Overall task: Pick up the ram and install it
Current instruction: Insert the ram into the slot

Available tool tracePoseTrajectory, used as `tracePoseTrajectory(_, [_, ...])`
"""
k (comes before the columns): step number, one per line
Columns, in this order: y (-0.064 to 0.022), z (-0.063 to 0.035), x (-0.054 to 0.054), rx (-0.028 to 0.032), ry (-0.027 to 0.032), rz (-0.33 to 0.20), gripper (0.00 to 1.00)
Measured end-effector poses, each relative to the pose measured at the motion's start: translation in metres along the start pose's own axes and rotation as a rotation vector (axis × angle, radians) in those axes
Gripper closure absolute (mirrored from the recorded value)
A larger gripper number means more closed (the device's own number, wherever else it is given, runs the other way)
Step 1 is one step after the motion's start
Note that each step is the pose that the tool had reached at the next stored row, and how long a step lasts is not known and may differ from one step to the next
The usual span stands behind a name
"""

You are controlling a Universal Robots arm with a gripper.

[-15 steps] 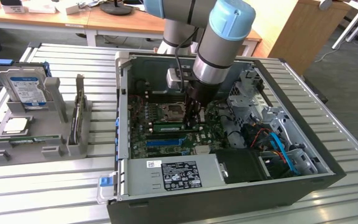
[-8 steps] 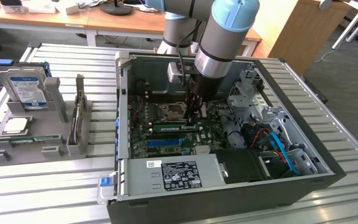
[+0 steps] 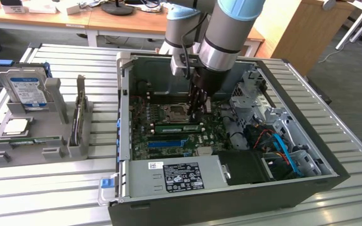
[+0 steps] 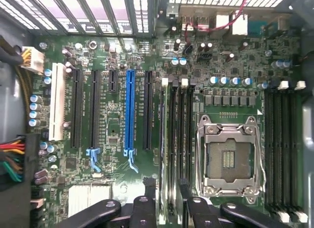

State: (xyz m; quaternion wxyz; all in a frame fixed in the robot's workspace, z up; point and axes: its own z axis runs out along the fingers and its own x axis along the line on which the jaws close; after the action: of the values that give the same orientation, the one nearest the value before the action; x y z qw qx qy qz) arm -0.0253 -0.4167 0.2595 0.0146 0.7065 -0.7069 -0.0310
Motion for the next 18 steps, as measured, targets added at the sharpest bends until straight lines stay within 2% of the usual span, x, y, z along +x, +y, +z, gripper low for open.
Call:
tracePoseTrajectory(12, [0.0018,-0.0275,-0.001,0.0,0.0,0.0,0.69])
tracePoseTrajectory(18, [0.0024,-0.0369,-0.001,0.0,0.0,0.0,0.69])
